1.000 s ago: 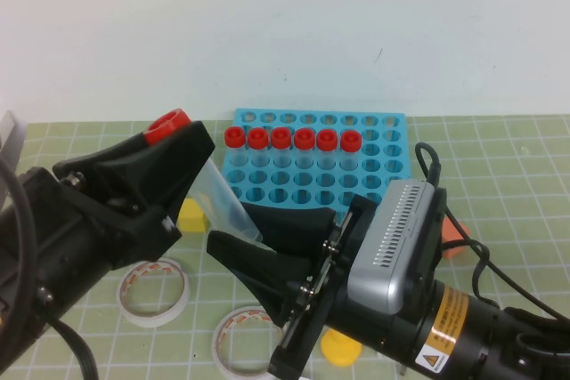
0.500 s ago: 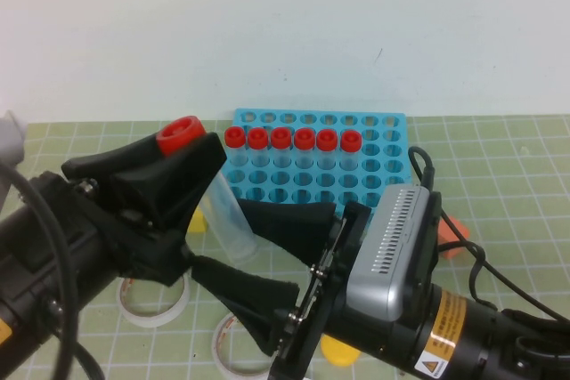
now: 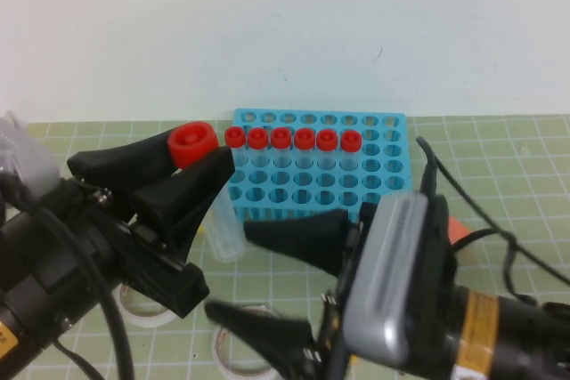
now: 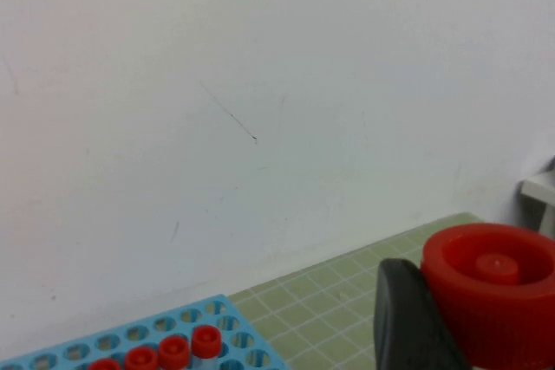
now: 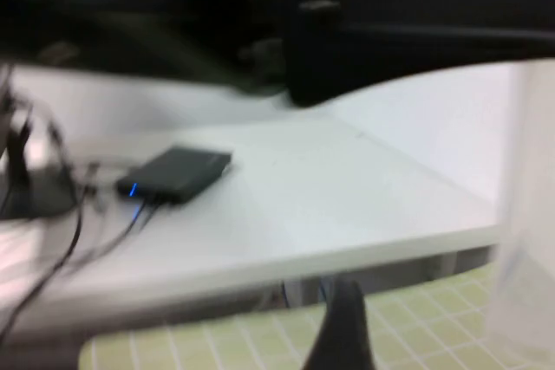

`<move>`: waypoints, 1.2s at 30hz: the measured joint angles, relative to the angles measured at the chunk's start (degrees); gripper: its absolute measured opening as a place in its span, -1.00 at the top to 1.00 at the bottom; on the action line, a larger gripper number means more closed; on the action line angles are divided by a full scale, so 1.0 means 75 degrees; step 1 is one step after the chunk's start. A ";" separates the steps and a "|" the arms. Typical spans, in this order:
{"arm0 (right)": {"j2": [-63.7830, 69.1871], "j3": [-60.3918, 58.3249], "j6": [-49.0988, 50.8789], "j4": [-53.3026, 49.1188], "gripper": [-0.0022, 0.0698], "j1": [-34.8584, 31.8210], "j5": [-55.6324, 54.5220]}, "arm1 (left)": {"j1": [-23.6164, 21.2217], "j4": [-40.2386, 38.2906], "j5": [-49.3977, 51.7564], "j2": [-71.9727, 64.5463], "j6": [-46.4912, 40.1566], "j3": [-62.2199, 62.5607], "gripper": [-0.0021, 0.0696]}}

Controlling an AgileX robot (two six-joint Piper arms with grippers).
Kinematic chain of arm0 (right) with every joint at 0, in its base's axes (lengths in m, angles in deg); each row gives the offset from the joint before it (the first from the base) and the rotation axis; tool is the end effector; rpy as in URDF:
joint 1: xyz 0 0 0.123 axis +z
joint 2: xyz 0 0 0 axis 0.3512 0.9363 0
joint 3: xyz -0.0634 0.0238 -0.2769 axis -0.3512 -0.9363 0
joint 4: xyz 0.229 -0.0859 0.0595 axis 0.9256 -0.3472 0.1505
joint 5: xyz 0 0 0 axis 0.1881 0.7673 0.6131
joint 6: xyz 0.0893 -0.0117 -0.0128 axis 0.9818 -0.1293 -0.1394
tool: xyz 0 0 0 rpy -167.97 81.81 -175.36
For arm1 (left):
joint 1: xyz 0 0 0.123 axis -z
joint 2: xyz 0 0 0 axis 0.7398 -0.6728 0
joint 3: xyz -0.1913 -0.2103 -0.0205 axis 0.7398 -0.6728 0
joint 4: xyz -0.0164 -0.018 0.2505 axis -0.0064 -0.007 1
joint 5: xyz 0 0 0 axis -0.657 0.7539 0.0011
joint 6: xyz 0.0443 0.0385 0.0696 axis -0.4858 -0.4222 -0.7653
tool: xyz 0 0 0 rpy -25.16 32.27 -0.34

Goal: Place the test tubes

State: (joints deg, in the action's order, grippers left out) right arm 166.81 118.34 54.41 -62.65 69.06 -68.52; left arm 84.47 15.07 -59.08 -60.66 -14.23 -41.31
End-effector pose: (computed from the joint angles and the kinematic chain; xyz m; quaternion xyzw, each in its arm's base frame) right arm 0.1754 0.2398 0.2717 -0.3900 0.5543 0.3794 0.6299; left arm 0.1443 -0.1130 0.3434 0.1601 0.6439 -0.3217 0.6754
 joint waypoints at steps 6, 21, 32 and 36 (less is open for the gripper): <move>-0.1331 0.0000 0.1079 -0.2536 -0.46 0.0000 0.2032 | 0.0000 0.0014 0.0000 0.0000 -0.0566 0.0000 0.20; -0.5085 -0.0013 0.7899 -0.9981 0.84 0.0000 0.3619 | 0.0000 0.0014 -0.0296 0.0000 -0.1154 0.0000 0.20; -0.6925 -0.0013 0.8793 -1.0126 0.94 0.0000 0.4447 | 0.0000 0.0611 -0.0296 0.0000 -0.1172 0.0000 0.20; -0.7351 -0.0013 0.8439 -1.0099 0.94 0.0000 0.6316 | 0.0000 0.0638 -0.0296 0.0000 -0.1177 0.0000 0.20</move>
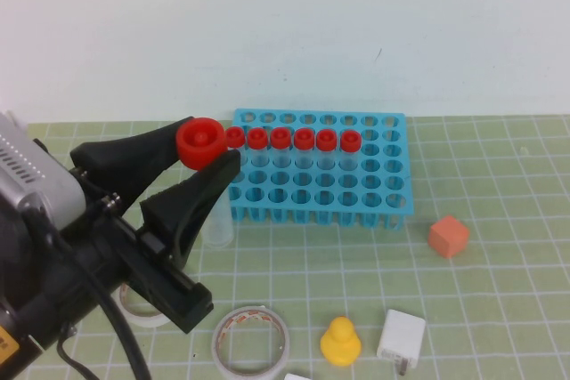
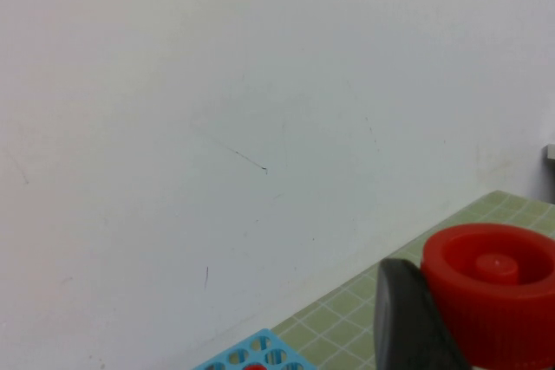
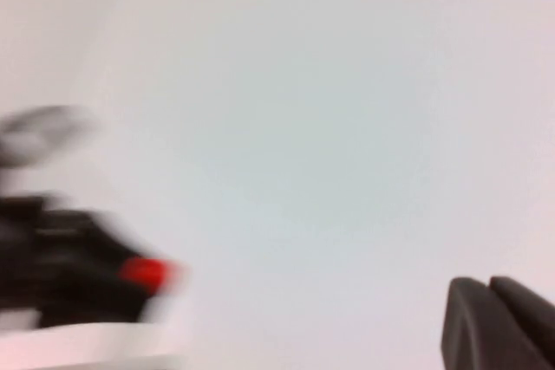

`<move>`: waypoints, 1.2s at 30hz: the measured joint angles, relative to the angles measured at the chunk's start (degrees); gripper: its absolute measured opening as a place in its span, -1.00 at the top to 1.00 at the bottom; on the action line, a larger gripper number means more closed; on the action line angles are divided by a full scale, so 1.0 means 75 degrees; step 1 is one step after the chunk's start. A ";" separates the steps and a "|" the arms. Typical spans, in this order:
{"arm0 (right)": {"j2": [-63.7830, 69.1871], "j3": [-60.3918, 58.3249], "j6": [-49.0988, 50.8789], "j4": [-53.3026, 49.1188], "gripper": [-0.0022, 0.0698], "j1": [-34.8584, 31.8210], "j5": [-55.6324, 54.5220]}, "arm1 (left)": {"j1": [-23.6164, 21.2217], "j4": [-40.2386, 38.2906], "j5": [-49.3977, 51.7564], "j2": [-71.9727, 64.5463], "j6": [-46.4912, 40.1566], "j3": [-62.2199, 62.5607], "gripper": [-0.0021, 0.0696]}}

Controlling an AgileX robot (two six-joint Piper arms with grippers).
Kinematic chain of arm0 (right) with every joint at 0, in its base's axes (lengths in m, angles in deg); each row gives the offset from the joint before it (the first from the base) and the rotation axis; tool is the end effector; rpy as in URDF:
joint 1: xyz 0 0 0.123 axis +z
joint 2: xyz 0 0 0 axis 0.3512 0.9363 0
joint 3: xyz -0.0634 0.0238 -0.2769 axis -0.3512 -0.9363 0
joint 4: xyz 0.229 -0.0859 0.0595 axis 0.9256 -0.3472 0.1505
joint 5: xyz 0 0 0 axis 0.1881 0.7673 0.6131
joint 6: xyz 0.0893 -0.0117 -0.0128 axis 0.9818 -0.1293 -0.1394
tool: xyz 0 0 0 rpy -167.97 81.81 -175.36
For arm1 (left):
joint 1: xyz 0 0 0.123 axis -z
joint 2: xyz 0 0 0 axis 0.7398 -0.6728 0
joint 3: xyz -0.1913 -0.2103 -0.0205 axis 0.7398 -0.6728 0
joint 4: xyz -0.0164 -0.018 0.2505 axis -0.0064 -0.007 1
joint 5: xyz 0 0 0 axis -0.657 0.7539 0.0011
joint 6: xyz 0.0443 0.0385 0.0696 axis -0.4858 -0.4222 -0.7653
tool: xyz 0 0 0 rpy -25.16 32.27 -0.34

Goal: Place the test tubes

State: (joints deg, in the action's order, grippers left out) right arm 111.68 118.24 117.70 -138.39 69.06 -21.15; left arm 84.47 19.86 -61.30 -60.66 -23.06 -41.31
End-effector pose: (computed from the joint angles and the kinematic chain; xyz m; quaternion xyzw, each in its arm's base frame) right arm 0.0608 0.0686 0.3992 -0.3519 0.4949 0.1798 0.7739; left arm 0.1420 -0.1151 0.3464 0.2416 0.6047 -0.2554 0.7147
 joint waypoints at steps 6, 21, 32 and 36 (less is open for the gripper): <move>-0.0110 0.0000 -0.2392 0.0820 0.94 0.0000 0.3318 | 0.0000 0.0068 0.0000 0.0000 0.0000 0.0000 0.20; -0.1193 0.0000 -0.8080 0.7682 0.94 0.0000 0.8170 | 0.0000 0.0123 0.0000 0.0000 -0.0128 0.0000 0.20; -0.1878 -0.1043 -0.8628 0.9886 0.94 0.0000 0.6980 | 0.0000 0.0123 0.0000 0.0000 -0.0147 0.0000 0.20; -0.1878 -0.1626 -0.8628 1.0036 0.94 0.0000 0.6362 | 0.0000 0.0123 0.0000 0.0000 -0.0147 0.0000 0.20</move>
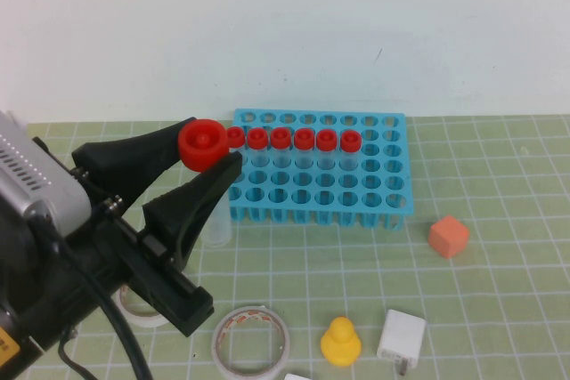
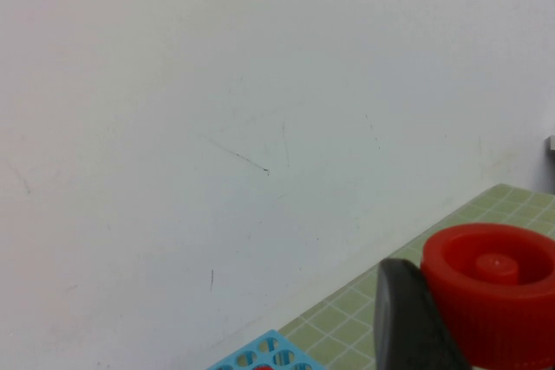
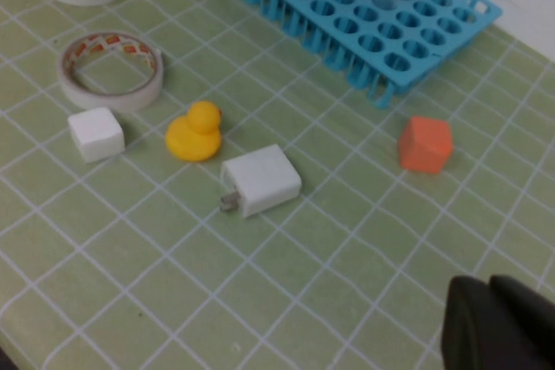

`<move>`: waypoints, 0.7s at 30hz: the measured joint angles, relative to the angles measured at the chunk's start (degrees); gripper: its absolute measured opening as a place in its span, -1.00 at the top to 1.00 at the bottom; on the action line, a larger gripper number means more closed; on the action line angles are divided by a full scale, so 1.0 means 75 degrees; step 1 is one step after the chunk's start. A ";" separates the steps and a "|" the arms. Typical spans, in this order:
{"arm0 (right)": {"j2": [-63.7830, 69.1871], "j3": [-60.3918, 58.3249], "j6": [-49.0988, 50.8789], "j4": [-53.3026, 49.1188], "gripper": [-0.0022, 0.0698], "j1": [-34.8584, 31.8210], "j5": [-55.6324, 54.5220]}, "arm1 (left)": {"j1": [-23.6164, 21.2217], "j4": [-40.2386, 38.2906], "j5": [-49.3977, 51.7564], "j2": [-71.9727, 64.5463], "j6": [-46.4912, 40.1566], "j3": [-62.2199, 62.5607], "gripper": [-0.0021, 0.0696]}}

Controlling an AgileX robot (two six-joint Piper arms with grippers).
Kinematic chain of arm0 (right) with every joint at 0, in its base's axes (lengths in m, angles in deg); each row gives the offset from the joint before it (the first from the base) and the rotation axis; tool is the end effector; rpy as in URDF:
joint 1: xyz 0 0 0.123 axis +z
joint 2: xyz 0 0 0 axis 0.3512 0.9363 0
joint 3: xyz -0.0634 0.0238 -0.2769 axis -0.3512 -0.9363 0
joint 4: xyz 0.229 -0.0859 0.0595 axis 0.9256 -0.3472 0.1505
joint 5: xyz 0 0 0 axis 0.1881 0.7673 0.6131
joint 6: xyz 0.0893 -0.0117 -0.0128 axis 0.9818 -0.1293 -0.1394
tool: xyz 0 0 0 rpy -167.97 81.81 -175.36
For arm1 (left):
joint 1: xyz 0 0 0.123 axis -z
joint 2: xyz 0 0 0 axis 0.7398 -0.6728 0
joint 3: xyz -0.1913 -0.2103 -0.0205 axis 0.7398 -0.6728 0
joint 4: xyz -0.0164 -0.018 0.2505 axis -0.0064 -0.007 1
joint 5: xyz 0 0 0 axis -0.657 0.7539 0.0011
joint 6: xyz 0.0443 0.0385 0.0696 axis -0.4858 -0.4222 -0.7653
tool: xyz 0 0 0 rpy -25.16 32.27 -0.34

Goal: Place the test tubes

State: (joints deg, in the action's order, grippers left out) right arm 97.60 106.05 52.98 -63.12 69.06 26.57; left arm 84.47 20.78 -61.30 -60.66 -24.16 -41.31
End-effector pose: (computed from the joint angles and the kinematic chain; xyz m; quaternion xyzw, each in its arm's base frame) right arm 0.0504 0.0143 0.2811 -0.3031 0.7938 0.0673 0.5230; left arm 0.1417 -0.1155 0.3462 0.2540 0.6001 -0.2447 0.7179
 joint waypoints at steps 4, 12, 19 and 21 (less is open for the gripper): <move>0.0000 -0.0165 0.0000 0.0017 0.94 0.0000 -0.0243 | 0.0000 0.0000 0.0000 0.0000 0.0000 0.0000 0.20; 0.0000 -0.0186 0.0000 0.0017 0.94 0.0000 -0.0076 | 0.0000 0.0000 0.0000 0.0000 0.0000 0.0000 0.20; 0.0000 -0.0186 0.0000 0.0017 0.94 0.0000 -0.0025 | 0.0000 0.0000 0.0000 0.0000 0.0000 0.0000 0.20; 0.0000 -0.0186 0.0000 0.0017 0.94 0.0000 -0.0025 | 0.0000 0.0000 0.0000 0.0000 0.0000 0.0000 0.20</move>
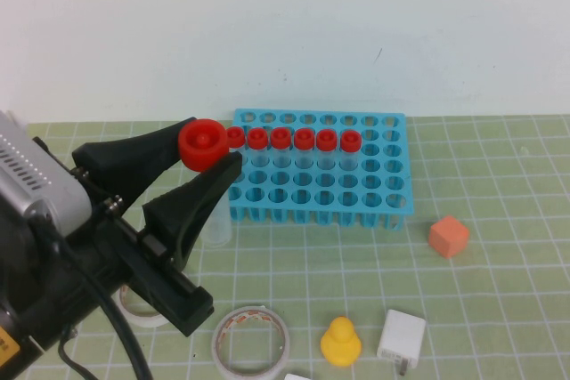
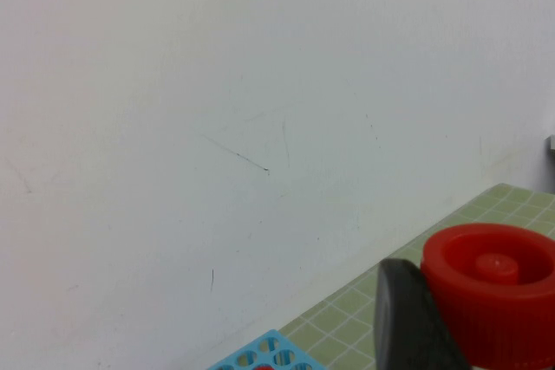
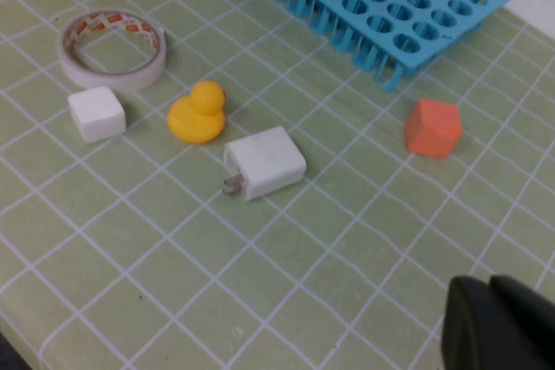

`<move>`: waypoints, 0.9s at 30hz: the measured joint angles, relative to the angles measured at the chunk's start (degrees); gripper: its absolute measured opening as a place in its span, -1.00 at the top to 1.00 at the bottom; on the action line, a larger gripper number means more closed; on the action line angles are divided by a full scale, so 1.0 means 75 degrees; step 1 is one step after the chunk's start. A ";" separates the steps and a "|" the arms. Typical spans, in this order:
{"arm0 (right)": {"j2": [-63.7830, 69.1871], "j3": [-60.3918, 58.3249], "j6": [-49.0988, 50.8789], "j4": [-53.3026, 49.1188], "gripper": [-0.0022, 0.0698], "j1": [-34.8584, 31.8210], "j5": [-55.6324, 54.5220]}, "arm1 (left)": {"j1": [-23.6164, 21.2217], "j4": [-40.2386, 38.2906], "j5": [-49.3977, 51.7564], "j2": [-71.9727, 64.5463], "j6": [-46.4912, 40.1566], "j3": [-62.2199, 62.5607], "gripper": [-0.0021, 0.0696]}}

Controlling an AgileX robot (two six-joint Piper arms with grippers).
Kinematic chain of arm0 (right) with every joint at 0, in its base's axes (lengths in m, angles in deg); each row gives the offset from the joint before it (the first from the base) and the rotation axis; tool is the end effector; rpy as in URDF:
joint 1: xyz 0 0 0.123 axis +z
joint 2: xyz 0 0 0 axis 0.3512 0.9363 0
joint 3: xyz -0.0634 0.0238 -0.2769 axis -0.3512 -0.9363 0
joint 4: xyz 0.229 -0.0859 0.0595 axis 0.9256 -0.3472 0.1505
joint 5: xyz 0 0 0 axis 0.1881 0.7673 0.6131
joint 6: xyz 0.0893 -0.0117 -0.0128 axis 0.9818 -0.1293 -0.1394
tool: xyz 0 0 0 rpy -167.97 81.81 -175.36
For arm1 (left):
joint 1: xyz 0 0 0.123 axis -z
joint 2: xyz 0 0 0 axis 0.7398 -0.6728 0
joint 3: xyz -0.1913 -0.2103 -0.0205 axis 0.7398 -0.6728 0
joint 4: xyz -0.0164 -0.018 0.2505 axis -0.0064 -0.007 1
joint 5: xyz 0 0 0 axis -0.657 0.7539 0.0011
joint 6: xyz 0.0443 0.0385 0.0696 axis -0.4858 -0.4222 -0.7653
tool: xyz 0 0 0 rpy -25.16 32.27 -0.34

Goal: Place the test tubes

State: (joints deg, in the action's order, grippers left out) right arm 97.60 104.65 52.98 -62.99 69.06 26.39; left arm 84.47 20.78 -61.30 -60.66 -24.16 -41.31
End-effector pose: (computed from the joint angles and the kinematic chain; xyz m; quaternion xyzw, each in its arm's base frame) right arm 0.0511 0.0155 0.2736 -0.3072 0.7980 0.0642 0.5144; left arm 0.1417 -0.1155 0.3462 0.2540 0.6001 -0.2447 0.7179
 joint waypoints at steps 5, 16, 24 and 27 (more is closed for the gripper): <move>0.0000 0.0000 0.0000 0.0000 0.94 0.0000 0.0000 | 0.0000 0.0000 -0.0147 -0.0005 0.0000 0.0000 0.20; 0.0000 0.0000 0.0000 0.0000 0.94 0.0000 0.0000 | 0.0000 0.0019 -0.0911 -0.1078 0.1031 0.0000 0.20; 0.0000 0.0000 0.0000 0.0000 0.94 0.0000 0.0000 | 0.0000 -0.0003 -0.1227 -0.2489 0.1129 0.0000 0.20; 0.0000 0.0000 0.0000 0.0000 0.94 0.0000 0.0006 | 0.0000 -0.0315 -0.1555 -0.2904 0.1129 0.0000 0.20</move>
State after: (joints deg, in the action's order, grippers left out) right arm 97.60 104.65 52.98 -62.99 69.06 26.43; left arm 84.47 18.42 -72.96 -82.44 -15.69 -41.31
